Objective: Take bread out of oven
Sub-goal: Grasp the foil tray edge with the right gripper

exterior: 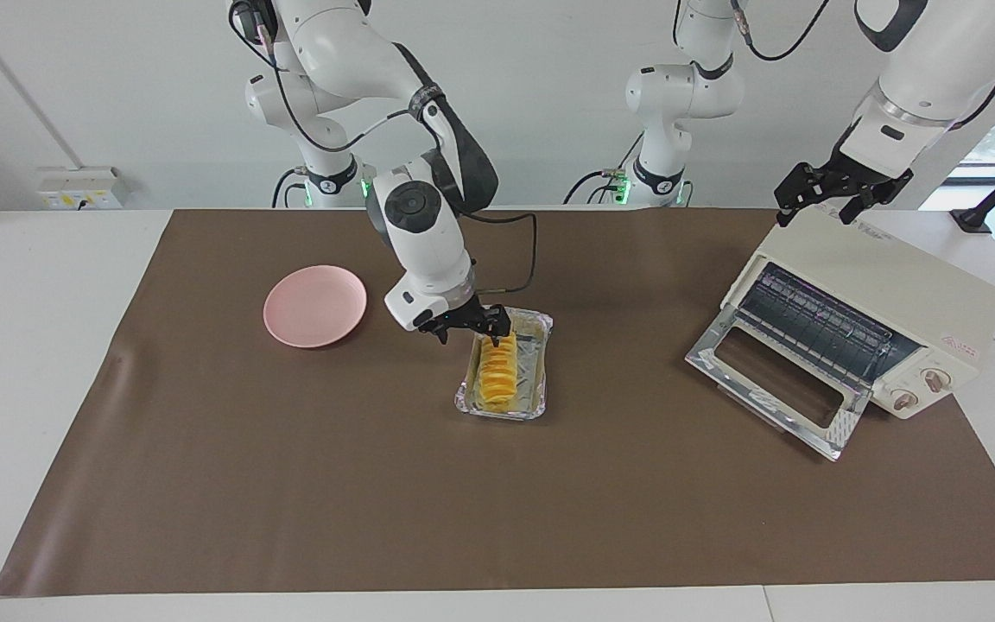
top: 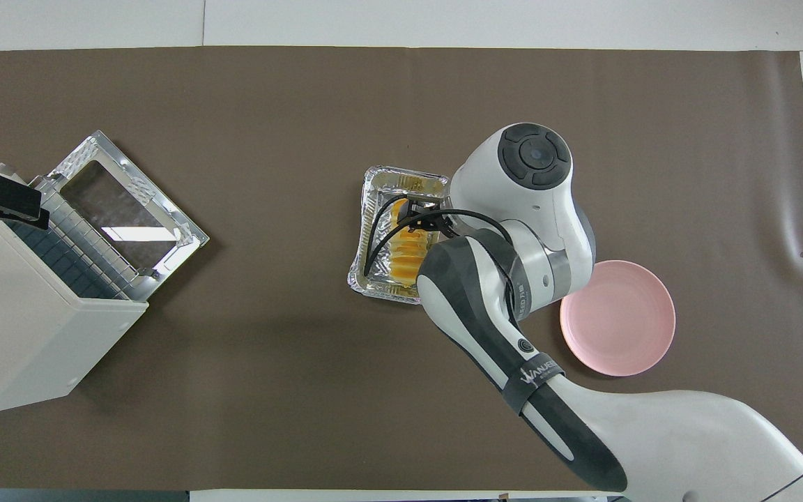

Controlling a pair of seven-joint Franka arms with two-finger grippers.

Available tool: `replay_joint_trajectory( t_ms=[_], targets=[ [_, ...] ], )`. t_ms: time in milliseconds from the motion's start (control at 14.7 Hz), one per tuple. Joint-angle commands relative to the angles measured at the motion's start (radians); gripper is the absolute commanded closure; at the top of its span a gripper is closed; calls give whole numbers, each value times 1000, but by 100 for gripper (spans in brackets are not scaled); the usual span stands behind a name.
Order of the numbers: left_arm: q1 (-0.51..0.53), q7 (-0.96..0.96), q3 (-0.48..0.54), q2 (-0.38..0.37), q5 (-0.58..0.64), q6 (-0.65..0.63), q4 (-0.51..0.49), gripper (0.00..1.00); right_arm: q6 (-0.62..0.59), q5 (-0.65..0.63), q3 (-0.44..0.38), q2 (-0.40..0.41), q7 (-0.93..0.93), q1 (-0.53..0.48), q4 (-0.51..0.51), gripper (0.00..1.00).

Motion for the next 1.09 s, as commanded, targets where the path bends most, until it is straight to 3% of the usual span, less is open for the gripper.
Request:
replay_joint_trajectory(
  t_ms=[0, 613, 1022],
  targets=[
    [22, 25, 4, 0, -6, 80, -81, 0, 25, 22, 2, 9, 61, -1, -18, 4],
    [21, 17, 4, -52, -2, 177, -247, 0, 80, 22, 2, 6, 100, -14, -95, 6],
    [21, 20, 4, -52, -2, 171, -241, 0, 138, 22, 2, 3, 97, -14, -145, 16]
  ],
)
